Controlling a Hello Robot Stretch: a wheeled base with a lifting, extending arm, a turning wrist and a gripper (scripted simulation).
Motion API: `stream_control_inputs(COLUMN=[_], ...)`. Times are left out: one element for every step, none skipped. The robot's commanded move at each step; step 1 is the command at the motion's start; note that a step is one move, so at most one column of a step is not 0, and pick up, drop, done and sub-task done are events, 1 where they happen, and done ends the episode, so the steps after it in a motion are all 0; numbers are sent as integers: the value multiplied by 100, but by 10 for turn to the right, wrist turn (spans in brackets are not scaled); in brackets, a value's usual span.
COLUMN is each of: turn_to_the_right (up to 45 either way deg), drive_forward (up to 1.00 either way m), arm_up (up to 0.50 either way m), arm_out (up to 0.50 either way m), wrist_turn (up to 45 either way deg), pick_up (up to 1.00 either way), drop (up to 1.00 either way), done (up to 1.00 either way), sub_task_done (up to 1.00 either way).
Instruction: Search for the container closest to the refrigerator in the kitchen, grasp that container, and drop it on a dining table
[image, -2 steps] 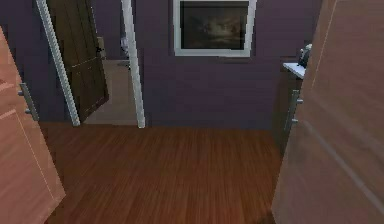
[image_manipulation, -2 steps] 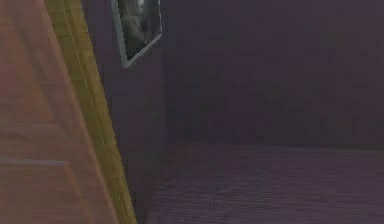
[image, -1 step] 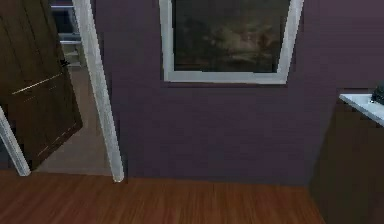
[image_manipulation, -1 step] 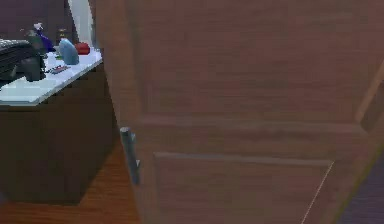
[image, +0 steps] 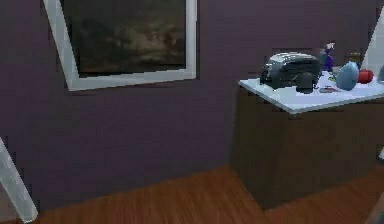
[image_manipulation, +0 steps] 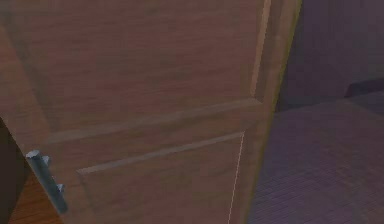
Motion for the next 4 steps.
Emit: stream_control_inputs(turn_to_the_right=[0, 150, 0, 450], drive_forward=[10, 0, 70, 0], arm_up=[0, 0, 0, 0], arm_out=[0, 0, 0, 0], wrist_turn=[0, 0, 0, 0], pick_up=[0, 0, 0, 0], drop=[0, 0, 0, 0], done=[0, 0, 0, 0], sub_task_done=[0, 0, 0, 0])
